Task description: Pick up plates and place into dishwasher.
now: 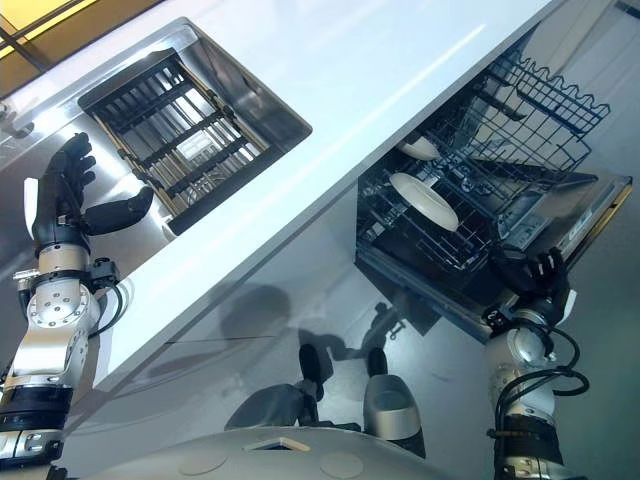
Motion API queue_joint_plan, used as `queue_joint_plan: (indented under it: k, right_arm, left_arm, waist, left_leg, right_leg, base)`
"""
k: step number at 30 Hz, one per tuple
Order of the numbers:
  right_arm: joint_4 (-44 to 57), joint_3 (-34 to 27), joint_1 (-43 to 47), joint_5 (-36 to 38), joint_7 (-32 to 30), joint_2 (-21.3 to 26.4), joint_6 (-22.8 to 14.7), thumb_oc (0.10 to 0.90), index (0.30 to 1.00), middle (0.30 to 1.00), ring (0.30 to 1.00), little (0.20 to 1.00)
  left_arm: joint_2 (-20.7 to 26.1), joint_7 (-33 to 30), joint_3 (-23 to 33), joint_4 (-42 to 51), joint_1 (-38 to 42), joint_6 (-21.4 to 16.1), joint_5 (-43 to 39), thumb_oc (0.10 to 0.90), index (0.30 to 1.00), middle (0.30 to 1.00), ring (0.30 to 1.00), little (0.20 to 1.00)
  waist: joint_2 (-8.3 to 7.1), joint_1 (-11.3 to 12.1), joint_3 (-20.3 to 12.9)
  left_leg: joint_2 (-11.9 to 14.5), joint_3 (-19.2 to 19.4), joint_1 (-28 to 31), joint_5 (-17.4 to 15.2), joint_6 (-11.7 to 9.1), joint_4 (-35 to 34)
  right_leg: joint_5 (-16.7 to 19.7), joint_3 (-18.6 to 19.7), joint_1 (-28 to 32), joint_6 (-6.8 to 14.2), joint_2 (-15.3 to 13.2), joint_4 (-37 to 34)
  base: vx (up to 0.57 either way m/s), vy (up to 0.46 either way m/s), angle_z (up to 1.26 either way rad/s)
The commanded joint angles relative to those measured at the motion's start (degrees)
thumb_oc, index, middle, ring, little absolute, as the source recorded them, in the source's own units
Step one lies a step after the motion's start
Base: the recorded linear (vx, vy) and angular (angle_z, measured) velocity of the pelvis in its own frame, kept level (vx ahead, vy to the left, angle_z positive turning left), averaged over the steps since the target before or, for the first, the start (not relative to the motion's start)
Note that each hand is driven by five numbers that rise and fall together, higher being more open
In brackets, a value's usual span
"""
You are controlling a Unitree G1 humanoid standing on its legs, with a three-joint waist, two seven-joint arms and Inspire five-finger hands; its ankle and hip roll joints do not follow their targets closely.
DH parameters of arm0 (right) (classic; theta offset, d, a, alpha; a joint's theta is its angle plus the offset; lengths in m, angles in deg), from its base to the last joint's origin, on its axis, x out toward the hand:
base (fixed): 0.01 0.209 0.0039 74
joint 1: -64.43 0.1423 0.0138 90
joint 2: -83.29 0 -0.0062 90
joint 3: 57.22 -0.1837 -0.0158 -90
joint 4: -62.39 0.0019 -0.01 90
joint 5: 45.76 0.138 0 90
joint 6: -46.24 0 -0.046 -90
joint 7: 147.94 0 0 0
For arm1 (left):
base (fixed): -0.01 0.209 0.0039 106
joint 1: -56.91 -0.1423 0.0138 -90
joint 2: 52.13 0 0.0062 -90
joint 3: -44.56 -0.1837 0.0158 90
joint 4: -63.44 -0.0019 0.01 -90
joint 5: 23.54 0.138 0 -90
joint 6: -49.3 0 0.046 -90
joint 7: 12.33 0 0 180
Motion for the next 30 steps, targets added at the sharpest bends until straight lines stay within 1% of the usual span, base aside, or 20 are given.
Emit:
queue_joint_plan:
  k: [1,3,8,11,12,13,14,15,16,17,20,21,23,24,27,30]
  right_arm:
    - [0.6,-0.1,4.2,2.2,2.8,2.7,-4.6,0.8,0.9,0.9,0.9,0.9]
    - [-0.6,0.3,4.7,2.0,3.6,3.0,-3.7,0.8,0.9,0.9,0.9,0.9]
    - [-2.4,2.3,5.7,0.7,4.5,3.3,-2.7,0.8,0.9,0.9,0.9,0.9]
    - [-3.8,3.6,6.0,0.4,4.6,3.2,-0.4,0.8,0.9,0.9,0.9,0.9]
    - [-4.9,4.0,6.1,1.4,4.4,3.1,1.4,0.8,0.9,0.9,0.9,0.9]
    - [-6.0,4.4,6.3,3.1,3.9,3.1,2.5,0.8,0.9,0.9,0.9,0.9]
    - [-6.8,4.6,6.4,5.1,3.8,2.9,2.8,0.8,0.9,0.9,0.9,0.9]
    - [-8.0,4.7,6.5,8.7,3.9,2.6,3.2,0.8,0.9,0.9,0.9,0.9]
    - [-9.3,4.5,6.8,13.5,4.2,2.1,3.3,0.8,0.9,0.9,0.9,0.9]
    - [-10.3,4.3,6.8,16.1,5.1,1.5,3.0,0.8,0.9,0.9,0.9,0.9]
    - [-10.4,4.8,7.4,19.6,7.3,0.8,2.4,0.8,0.9,0.9,0.9,0.9]
    - [-9.9,5.1,7.6,22.0,9.1,0.6,2.4,0.8,0.9,0.9,0.9,0.9]
    - [-8.5,5.6,8.3,26.1,13.6,-0.1,3.5,0.8,0.9,0.9,0.9,0.9]
    - [-7.0,6.5,8.8,29.4,18.7,-0.8,4.3,0.8,0.9,0.9,0.9,0.9]
    - [-4.4,8.6,10.4,33.8,27.0,-1.6,6.2,0.8,0.9,0.9,0.9,0.9]
    - [-3.8,10.6,12.5,36.3,32.4,-1.4,7.3,0.8,0.9,0.9,0.9,0.9]
  left_arm:
    - [2.9,-0.5,-1.6,2.8,2.6,-4.6,0.8,0.8,0.9,0.9,0.9,0.9]
    - [3.0,-0.4,-1.8,2.6,2.9,-4.8,0.7,0.8,0.9,0.9,0.9,0.9]
    - [3.0,-0.6,-2.2,2.7,3.2,-5.0,0.9,0.8,0.9,0.9,0.9,0.9]
    - [2.9,-1.2,-2.6,2.3,3.6,-5.3,1.0,0.8,0.9,0.9,0.9,0.9]
    - [2.9,-1.3,-2.7,2.3,3.8,-5.4,0.9,0.8,0.9,0.9,0.9,0.9]
    - [3.0,-1.4,-2.8,2.5,3.9,-5.3,0.9,0.8,0.9,0.9,0.9,0.9]
    - [3.0,-1.4,-2.9,2.7,4.1,-5.2,0.9,0.8,0.9,0.9,0.9,0.9]
    - [3.2,-1.5,-3.0,2.9,4.2,-5.1,0.8,0.8,0.9,0.9,0.9,0.9]
    - [3.3,-1.3,-3.0,2.9,4.4,-5.3,0.7,0.8,0.9,0.9,0.9,0.9]
    - [3.3,-1.3,-3.2,3.0,4.5,-5.4,0.7,0.8,0.9,0.9,0.9,0.9]
    - [3.5,-1.3,-4.0,4.0,5.0,-4.7,0.8,0.8,0.9,0.9,0.9,0.9]
    - [3.4,-1.3,-4.2,4.3,5.1,-4.6,1.0,0.8,0.9,0.9,0.9,0.9]
    - [2.9,-1.4,-4.7,4.7,5.3,-4.2,1.5,0.8,0.9,0.9,0.9,0.9]
    - [2.6,-1.5,-5.0,4.9,5.2,-4.3,1.7,0.8,0.9,0.9,0.9,0.9]
    - [1.8,-1.7,-5.6,4.9,4.9,-5.0,2.4,0.8,0.9,0.9,0.9,0.9]
    - [1.5,-2.2,-6.1,4.8,5.0,-5.3,2.6,0.8,0.9,0.9,0.9,0.9]
  waist:
    - [1.06,1.8,-2.8]
    - [1.04,2.1,-2.6]
    - [1.13,2.8,-1.6]
    - [1.04,3.1,-1.0]
    - [0.99,3.2,-0.8]
    - [0.94,3.4,-0.5]
    - [0.92,3.5,-0.3]
    - [0.91,3.7,0.0]
    - [0.89,3.9,0.3]
    - [0.91,4.1,0.5]
    - [1.0,4.7,1.1]
    - [1.05,4.9,1.3]
    - [1.08,5.3,1.6]
    - [1.11,5.7,1.9]
    - [1.13,6.6,2.3]
    - [1.08,7.6,2.6]
  left_leg:
    - [-4.0,-0.5,-0.9,-8.4,0.6,4.7]
    - [-4.1,-0.8,-1.1,-8.3,0.6,4.8]
    - [-4.1,-1.4,-1.9,-7.9,0.5,5.1]
    - [-4.0,-1.5,-2.6,-7.8,0.5,5.5]
    - [-4.0,-1.5,-2.8,-7.7,0.5,5.7]
    - [-4.0,-1.5,-3.1,-7.7,0.5,5.8]
    - [-4.0,-1.6,-3.2,-7.6,0.5,5.8]
    - [-4.0,-1.6,-3.3,-7.5,0.5,5.8]
    - [-3.9,-1.7,-3.4,-7.4,0.5,5.9]
    - [-3.9,-1.9,-3.5,-7.3,0.5,5.8]
    - [-3.8,-2.4,-3.8,-7.1,0.6,6.1]
    - [-3.8,-2.6,-3.9,-7.1,0.6,6.3]
    - [-4.0,-3.2,-4.2,-7.1,0.6,6.7]
    - [-4.1,-3.7,-4.4,-7.1,0.6,7.0]
    - [-4.4,-4.6,-4.9,-7.3,0.5,7.8]
    - [-4.7,-5.1,-5.5,-7.7,0.5,8.7]
  right_leg:
    - [-1.8,-2.0,-6.3,3.8,0.7,7.5]
    - [-1.8,-2.2,-6.4,3.7,0.6,7.6]
    - [-1.7,-2.7,-6.8,3.4,0.5,7.9]
    - [-1.7,-2.8,-7.3,3.3,0.5,8.2]
    - [-1.7,-2.9,-7.5,3.3,0.5,8.3]
    - [-1.7,-3.0,-7.6,3.2,0.5,8.4]
    - [-1.7,-3.1,-7.6,3.2,0.5,8.4]
    - [-1.6,-3.2,-7.6,3.1,0.5,8.4]
    - [-1.7,-3.3,-7.7,3.0,0.5,8.6]
    - [-1.7,-3.5,-7.6,3.0,0.5,8.7]
    - [-1.9,-3.9,-7.6,2.7,0.4,9.3]
    - [-1.9,-4.0,-7.7,2.6,0.3,9.4]
    - [-2.0,-4.3,-7.6,2.4,0.3,9.5]
    - [-1.8,-4.5,-7.6,2.3,0.1,9.4]
    - [-1.6,-4.8,-7.5,2.2,-0.1,8.7]
    - [-1.2,-4.9,-7.3,2.3,-0.5,7.9]
  base:
    - [0.01,-0.011,0.06]
    - [0.0,-0.009,0.07]
    - [-0.01,-0.005,0.09]
    - [-0.01,-0.001,0.05]
    - [-0.01,0.001,0.04]
    - [-0.01,-0.003,0.05]
    - [-0.01,-0.006,0.04]
    - [0.0,0.0,0.0]
    - [0.0,0.0,0.0]
    - [0.0,-0.009,0.03]
    - [0.01,-0.009,0.09]
    - [0.02,-0.006,0.16]
    - [0.03,0.007,0.1]
    - [0.03,0.021,0.04]
    - [0.03,0.035,0.05]
    - [0.04,0.045,0.06]
